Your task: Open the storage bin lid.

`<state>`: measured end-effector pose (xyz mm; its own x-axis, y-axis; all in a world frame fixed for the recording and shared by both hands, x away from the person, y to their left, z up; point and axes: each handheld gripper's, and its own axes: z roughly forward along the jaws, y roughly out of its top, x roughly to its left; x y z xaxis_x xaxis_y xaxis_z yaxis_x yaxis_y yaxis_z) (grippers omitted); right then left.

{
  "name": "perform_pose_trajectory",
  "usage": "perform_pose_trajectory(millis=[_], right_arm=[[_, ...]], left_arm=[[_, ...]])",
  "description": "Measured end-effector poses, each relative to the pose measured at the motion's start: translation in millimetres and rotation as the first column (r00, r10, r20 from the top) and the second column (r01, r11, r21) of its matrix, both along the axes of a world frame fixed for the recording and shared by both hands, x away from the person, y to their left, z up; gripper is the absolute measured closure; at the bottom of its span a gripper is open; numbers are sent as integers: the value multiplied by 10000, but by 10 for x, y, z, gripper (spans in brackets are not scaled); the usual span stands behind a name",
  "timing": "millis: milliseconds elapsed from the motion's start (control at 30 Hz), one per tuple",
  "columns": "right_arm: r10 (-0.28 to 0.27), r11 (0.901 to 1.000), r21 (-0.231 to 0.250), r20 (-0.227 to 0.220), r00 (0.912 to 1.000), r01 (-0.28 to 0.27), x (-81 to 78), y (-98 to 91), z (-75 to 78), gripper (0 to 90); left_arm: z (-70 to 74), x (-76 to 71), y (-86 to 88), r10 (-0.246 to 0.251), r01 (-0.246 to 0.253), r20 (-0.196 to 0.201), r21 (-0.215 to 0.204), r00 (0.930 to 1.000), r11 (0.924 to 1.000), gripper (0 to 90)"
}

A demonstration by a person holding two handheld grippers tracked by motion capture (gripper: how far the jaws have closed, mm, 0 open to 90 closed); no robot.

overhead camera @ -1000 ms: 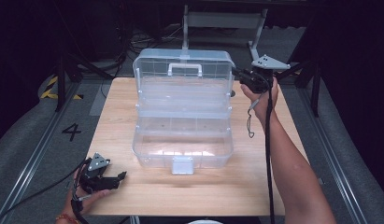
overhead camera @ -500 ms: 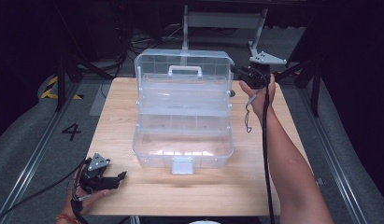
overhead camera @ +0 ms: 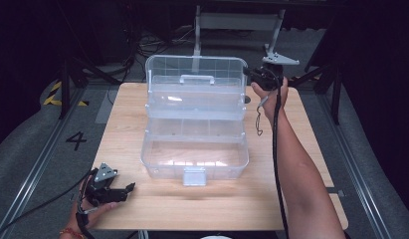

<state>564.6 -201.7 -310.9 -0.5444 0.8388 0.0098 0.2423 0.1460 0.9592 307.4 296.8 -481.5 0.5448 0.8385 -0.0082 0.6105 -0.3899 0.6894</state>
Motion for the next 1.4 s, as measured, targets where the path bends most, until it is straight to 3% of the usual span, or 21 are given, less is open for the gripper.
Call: perform_pose_trajectory(millis=[433,533,1400], right_arm=[[-351,9990,-271,-240,9991,345,138,57,-57,816],[-465,9972,-603,-208,9987,451,162,81,-60,813],[-1098,9907,-883,-717,9914,1033,339,160,-182,809]], left_arm=[[-1,3,-2,-30,30,-1,-12,10000,10000,172],[2,2,-3,-7,7,-13,38,10000,10000,172],[2,3,-7,-3,3,-23,22,10000,10000,171]])
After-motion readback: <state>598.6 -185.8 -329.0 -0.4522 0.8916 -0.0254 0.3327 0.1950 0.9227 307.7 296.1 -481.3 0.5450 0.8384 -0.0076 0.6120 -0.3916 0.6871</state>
